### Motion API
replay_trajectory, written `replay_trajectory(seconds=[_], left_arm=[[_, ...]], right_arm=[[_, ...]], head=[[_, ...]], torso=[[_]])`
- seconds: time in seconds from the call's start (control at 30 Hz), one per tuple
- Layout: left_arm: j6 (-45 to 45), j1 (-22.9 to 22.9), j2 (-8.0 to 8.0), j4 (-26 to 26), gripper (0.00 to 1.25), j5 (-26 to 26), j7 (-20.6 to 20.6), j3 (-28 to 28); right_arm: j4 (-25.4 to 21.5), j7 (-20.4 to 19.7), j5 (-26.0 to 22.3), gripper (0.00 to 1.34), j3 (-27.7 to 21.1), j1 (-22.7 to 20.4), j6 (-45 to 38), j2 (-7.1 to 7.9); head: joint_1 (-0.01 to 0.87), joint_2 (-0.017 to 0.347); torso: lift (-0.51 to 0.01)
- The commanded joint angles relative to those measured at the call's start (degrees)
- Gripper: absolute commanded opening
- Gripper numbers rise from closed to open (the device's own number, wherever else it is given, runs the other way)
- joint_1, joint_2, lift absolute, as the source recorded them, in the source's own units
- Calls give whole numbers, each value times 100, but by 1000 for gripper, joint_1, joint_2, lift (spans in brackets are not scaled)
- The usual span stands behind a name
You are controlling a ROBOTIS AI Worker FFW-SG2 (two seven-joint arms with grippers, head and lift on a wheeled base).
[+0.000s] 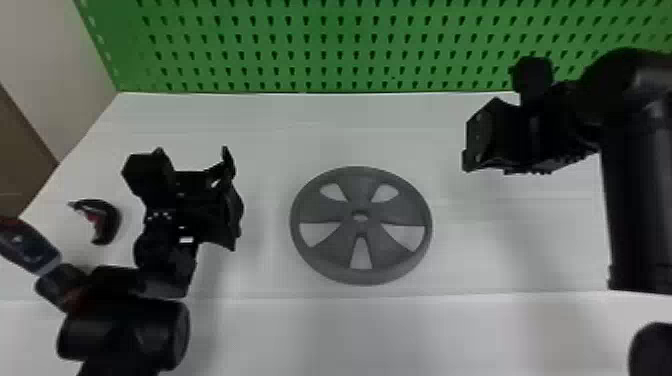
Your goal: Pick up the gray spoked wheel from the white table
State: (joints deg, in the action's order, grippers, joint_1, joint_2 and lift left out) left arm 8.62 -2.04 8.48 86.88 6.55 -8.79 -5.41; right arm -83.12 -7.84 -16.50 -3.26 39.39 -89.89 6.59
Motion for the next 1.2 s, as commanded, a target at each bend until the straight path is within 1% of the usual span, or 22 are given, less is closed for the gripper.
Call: replay_trajectory(seconds=[0.0,0.07,0.2,0.3,0.37,0.53,0.6,0.67,0.7,0.73,0.83,0.9,1.07,1.17], left_arm=[[-9,-34,84,-4,1121,4,0,-83],[-27,-42,119,-4,1121,13,0,-101],[-71,-78,181,-4,1121,22,0,-162],[-106,-104,207,-4,1121,30,0,-197],[-124,-121,224,-4,1121,30,0,-224],[-133,-130,242,-4,1121,22,0,-232],[-133,-139,251,-4,1121,22,0,-232],[-141,-148,251,-4,1121,13,0,-250],[-141,-157,251,-4,1121,13,0,-259],[-141,-157,260,-4,1121,13,0,-259],[-150,-165,260,-4,1121,13,0,-276],[-159,-174,260,-4,1121,13,0,-276],[-159,-174,260,-4,1121,13,-9,-285],[-159,-183,260,-4,1121,4,-9,-294]], right_arm=[[437,2,-2,864,282,298,-19,159],[709,2,-222,864,335,438,-19,238],[1386,2,-820,864,317,676,-19,422],[1843,2,-1118,864,414,843,-19,563],[2071,2,-1285,864,581,957,-19,668],[2476,2,-1488,864,994,1256,-19,870],[2713,2,-1663,864,1231,1379,-19,941],[2941,2,-1927,864,1592,1502,-19,1029],[3056,2,-2041,864,1741,1554,-19,1046],[3170,2,-2182,864,1996,1616,-19,1081],[3319,2,-2287,864,2348,1704,-19,1108],[3328,2,-2287,864,2488,1730,-19,1099],[3583,2,-2788,864,2603,1739,-19,1169],[3750,2,-2859,864,2664,1783,-19,1187]], head=[[806,44],[806,44],[806,44],[806,44],[806,44],[806,44],[806,44],[806,44],[806,44],[806,44],[806,44],[806,44],[806,44],[806,44]], torso=[[-98],[-98],[-98],[-98],[-98],[-98],[-98],[-98],[-98],[-98],[-98],[-98],[-98],[-98]])
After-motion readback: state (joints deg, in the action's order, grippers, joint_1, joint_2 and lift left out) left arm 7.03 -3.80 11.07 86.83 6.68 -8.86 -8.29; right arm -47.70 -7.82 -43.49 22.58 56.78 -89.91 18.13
